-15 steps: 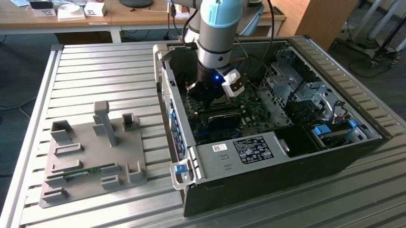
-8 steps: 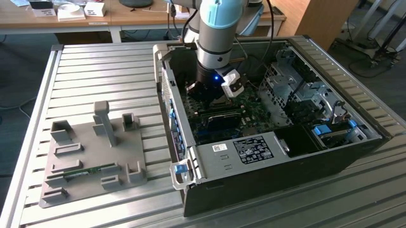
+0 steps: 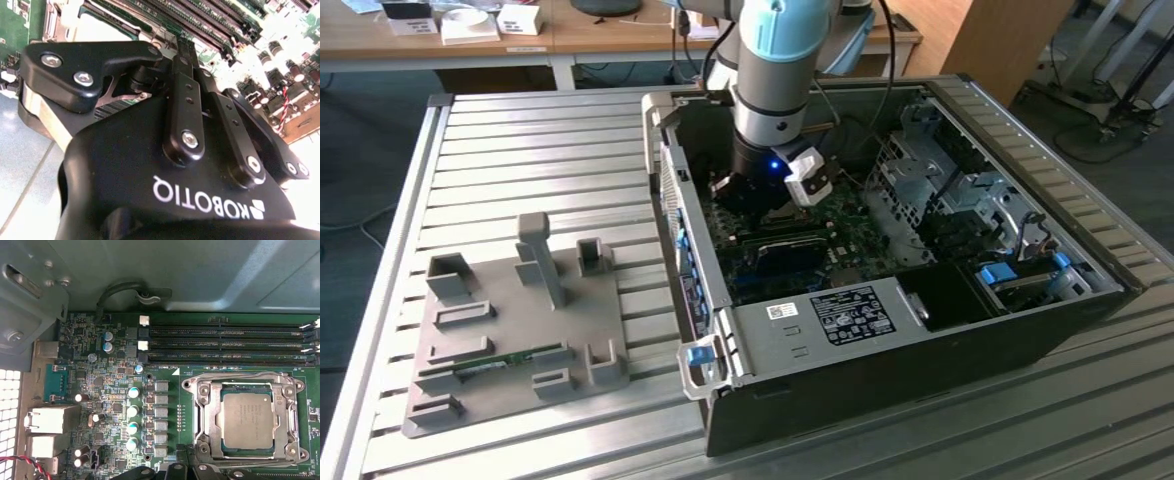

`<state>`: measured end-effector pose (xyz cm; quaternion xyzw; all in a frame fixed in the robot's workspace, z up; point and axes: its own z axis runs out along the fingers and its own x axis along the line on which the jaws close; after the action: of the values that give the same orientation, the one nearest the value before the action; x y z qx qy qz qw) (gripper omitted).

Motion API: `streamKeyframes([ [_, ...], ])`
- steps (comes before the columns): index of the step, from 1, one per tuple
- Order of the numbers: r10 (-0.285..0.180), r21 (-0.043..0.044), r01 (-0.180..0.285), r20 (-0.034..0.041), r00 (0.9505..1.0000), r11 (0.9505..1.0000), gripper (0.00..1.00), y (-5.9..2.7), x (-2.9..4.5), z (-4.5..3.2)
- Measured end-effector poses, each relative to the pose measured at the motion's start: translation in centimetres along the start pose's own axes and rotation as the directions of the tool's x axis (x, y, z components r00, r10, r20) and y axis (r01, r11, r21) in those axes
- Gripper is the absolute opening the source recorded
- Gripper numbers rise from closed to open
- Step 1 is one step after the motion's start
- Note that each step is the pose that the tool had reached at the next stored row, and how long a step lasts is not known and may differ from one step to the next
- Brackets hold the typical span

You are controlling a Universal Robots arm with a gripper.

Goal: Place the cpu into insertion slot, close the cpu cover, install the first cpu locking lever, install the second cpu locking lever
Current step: 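Install the second cpu locking lever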

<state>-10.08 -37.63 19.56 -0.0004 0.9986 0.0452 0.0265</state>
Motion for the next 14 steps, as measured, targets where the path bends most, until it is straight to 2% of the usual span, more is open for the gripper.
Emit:
streamKeyframes([
  [8, 0.0, -0.0002, 0.0, 0.0001, 1.0, 1.0, 0.1, 0.0, 0.01, -0.01],
  [14, 0.0, -0.0002, 0.0, 0.0002, 1.0, 1.0, 0.1, 0.07, -0.03, -0.73],
])
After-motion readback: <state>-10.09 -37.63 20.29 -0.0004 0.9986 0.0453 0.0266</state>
